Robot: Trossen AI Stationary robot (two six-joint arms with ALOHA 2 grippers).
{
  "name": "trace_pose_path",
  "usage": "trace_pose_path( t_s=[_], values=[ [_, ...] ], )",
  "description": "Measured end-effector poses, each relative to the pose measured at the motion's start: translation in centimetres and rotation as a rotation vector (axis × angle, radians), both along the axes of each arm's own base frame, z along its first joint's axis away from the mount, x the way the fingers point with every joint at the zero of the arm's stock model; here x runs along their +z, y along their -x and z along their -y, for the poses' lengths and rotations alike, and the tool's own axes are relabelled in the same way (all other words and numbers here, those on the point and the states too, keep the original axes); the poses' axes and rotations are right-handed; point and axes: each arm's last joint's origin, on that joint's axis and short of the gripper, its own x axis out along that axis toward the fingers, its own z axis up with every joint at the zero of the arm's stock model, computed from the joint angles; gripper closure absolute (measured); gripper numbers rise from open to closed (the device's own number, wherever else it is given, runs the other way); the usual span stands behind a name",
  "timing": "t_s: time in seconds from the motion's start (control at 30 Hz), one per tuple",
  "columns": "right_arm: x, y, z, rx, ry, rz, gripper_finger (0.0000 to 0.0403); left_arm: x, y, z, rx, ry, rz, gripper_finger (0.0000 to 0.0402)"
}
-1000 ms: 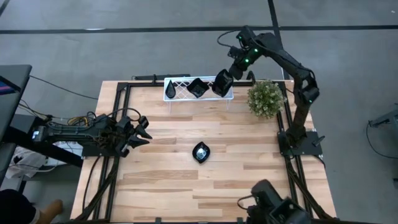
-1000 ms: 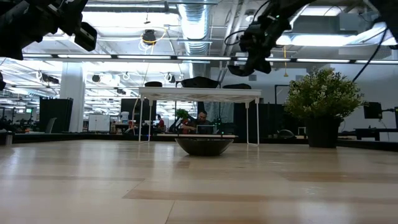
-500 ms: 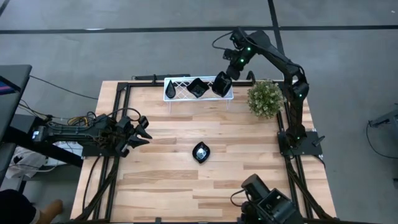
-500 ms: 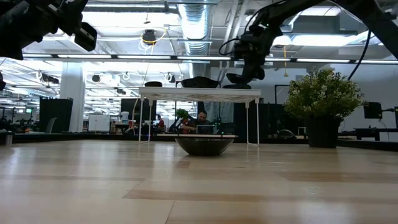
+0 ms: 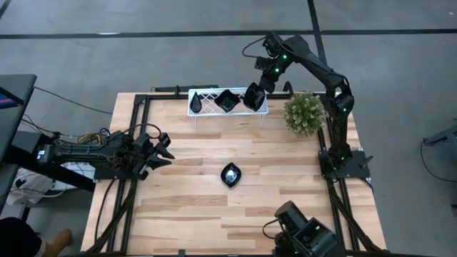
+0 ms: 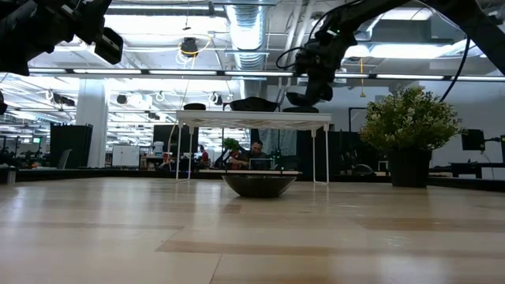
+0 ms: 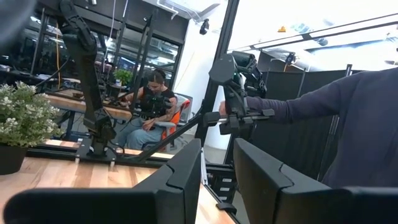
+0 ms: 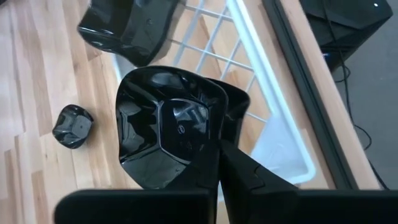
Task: Pick & Place Mini shaped plates
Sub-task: Stack the black leaf-shaped plate on top of the black leaf-shaped plates on the shelf
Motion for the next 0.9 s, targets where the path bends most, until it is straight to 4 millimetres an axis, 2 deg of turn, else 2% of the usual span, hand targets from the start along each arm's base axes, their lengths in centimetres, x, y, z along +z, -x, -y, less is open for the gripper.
trace_pose_path(
  t_s=[0.6, 0.9],
  values=[
    [0.1, -0.2, -0.3, -0.002, 0.000, -0.003, 0.0356, 0.1, 0.0, 0.0, 0.000, 0.000, 0.008, 0.0305],
    [2.5, 1.0, -1.5, -0.006, 0.046, 0.036, 0.0360, 0.1, 0.0, 0.0, 0.000, 0.000, 0.008, 0.0305]
  ],
)
